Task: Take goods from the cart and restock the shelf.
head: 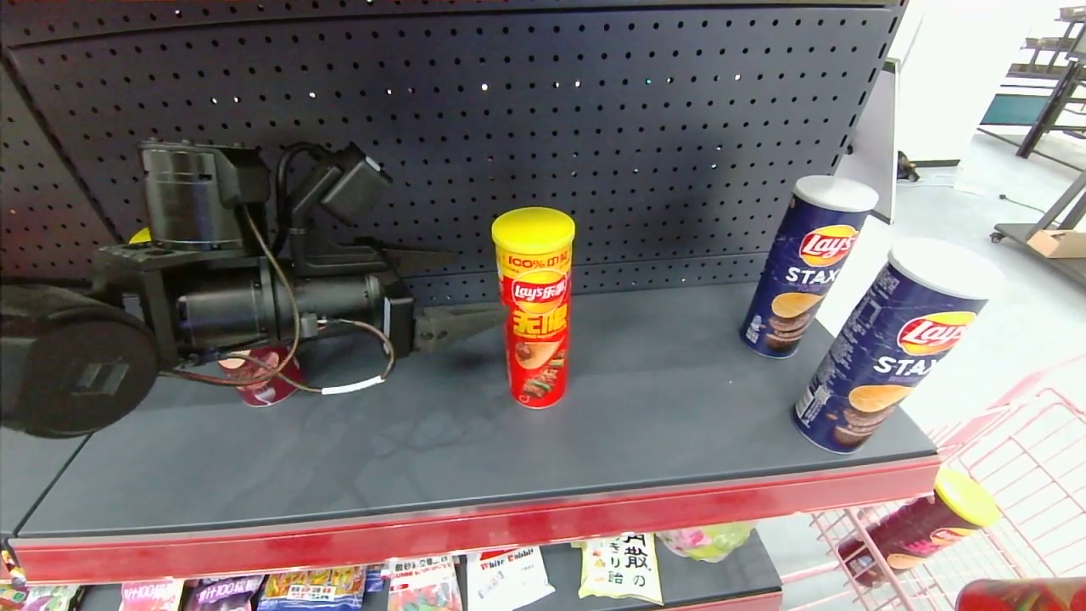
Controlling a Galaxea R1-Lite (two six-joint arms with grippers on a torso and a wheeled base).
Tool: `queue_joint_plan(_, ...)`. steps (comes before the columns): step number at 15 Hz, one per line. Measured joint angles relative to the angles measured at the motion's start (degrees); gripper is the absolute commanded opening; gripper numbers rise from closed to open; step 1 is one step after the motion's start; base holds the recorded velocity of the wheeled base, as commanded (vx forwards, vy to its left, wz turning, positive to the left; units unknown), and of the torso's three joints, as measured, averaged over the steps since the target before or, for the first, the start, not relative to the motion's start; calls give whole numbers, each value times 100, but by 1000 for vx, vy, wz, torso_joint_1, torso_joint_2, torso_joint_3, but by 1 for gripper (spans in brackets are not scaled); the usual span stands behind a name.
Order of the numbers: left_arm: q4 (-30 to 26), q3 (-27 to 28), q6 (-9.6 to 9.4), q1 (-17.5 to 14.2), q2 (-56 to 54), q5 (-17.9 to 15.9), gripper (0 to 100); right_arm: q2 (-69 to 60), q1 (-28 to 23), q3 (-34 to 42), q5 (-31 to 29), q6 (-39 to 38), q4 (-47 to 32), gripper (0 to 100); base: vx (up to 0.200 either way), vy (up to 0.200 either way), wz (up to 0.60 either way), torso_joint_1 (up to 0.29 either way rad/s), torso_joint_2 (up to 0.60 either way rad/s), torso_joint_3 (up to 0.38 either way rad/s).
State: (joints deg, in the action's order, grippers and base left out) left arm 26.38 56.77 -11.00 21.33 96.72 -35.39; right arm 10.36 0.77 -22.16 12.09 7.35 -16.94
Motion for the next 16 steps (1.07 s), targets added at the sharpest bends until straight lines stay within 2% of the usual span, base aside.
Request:
queue_joint_plan(10,-50,1147,20,341,990,93,100,-15,0,1,-6,-7,-2,0,0,0,0,0,0,0)
queue_joint_plan(16,-79,1431,22,490,1290,99,100,-15,0,-7,-9,-43,9,0,0,0,0,0,0,0)
